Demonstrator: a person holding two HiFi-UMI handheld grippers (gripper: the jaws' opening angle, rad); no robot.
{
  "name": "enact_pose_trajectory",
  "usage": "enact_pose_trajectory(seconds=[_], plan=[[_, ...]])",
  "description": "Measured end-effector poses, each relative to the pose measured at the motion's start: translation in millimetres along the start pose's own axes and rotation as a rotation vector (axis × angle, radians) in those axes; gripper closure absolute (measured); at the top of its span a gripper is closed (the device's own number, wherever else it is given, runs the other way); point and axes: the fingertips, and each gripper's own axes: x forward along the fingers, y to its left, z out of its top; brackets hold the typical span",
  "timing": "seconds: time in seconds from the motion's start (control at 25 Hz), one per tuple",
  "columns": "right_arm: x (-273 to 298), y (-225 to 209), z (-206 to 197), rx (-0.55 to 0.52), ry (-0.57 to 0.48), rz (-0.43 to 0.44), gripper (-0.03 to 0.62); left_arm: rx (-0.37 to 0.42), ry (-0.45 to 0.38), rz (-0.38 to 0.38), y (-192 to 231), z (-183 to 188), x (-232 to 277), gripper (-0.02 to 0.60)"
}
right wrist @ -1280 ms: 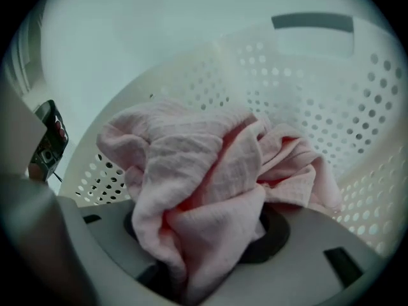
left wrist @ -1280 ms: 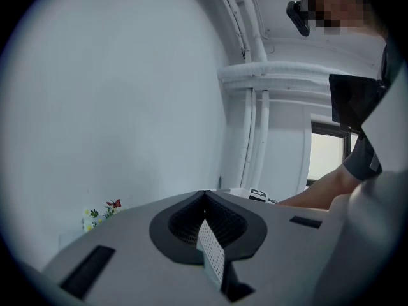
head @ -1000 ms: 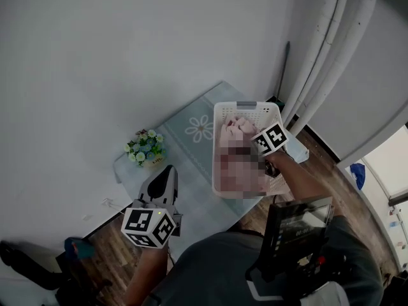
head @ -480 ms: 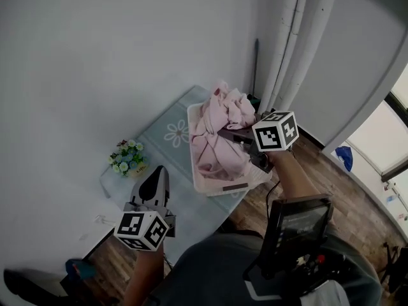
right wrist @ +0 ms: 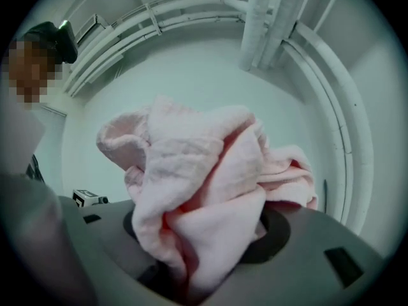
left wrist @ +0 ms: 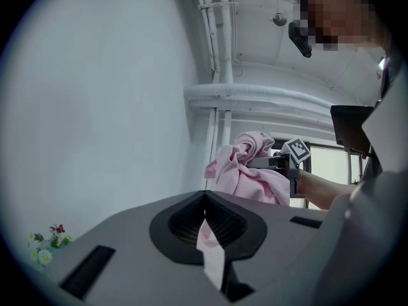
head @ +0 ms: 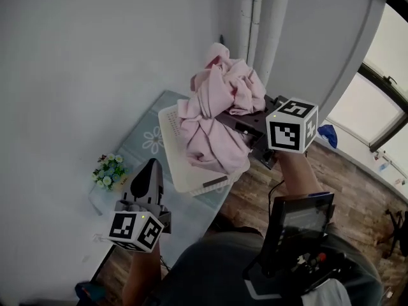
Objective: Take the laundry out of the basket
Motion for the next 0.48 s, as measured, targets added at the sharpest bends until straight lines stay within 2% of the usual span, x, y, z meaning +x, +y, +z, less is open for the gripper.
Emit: enact_pose_trajectory(seconds=[0.08, 0.28, 0.48], plan=[[-12, 1, 5, -0.014, -0.035, -0.032, 0.318, 0.006, -0.004, -0.044, -6, -2, 7, 0.572], [-119, 23, 24, -0.069, -0.119, -0.112, 0.318, 0.054, -0.020, -0.167, -96, 6, 5, 0.572], [-124, 16, 20, -0.038, -0.114, -0.204, 0.318, 0.067, -0.014, -0.193, -86, 18, 19, 0.572]])
